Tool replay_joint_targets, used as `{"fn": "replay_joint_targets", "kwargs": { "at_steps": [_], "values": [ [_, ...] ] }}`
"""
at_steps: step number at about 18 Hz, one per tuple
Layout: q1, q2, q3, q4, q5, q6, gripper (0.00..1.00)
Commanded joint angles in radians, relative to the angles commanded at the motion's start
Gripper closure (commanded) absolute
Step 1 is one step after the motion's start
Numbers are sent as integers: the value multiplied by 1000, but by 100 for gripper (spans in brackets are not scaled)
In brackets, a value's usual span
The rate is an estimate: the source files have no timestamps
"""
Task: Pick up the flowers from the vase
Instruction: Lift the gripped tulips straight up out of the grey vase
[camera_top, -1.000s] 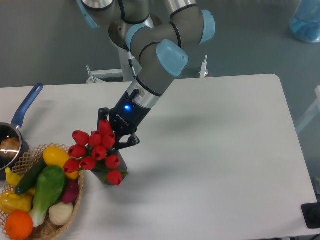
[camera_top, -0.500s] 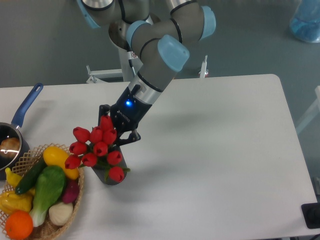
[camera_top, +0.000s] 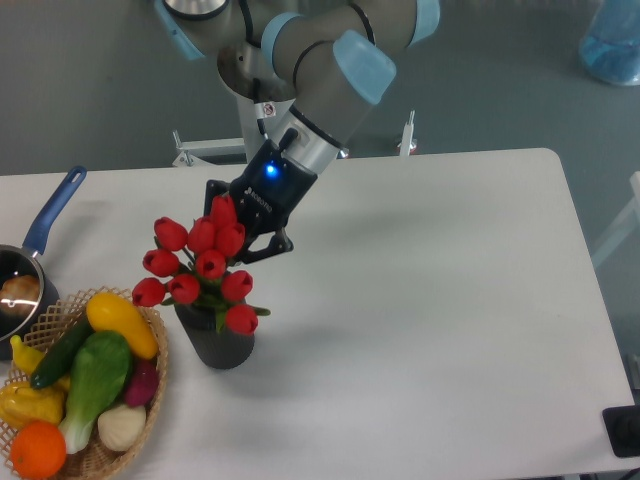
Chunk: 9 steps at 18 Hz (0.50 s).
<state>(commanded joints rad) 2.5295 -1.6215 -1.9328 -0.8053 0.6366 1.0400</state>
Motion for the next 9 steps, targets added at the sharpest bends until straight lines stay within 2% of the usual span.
{"fn": "replay_joint_targets", "kwargs": {
  "at_steps": [9],
  "values": [
    [50, 31, 0, -6, -98, -20, 78]
  ]
}}
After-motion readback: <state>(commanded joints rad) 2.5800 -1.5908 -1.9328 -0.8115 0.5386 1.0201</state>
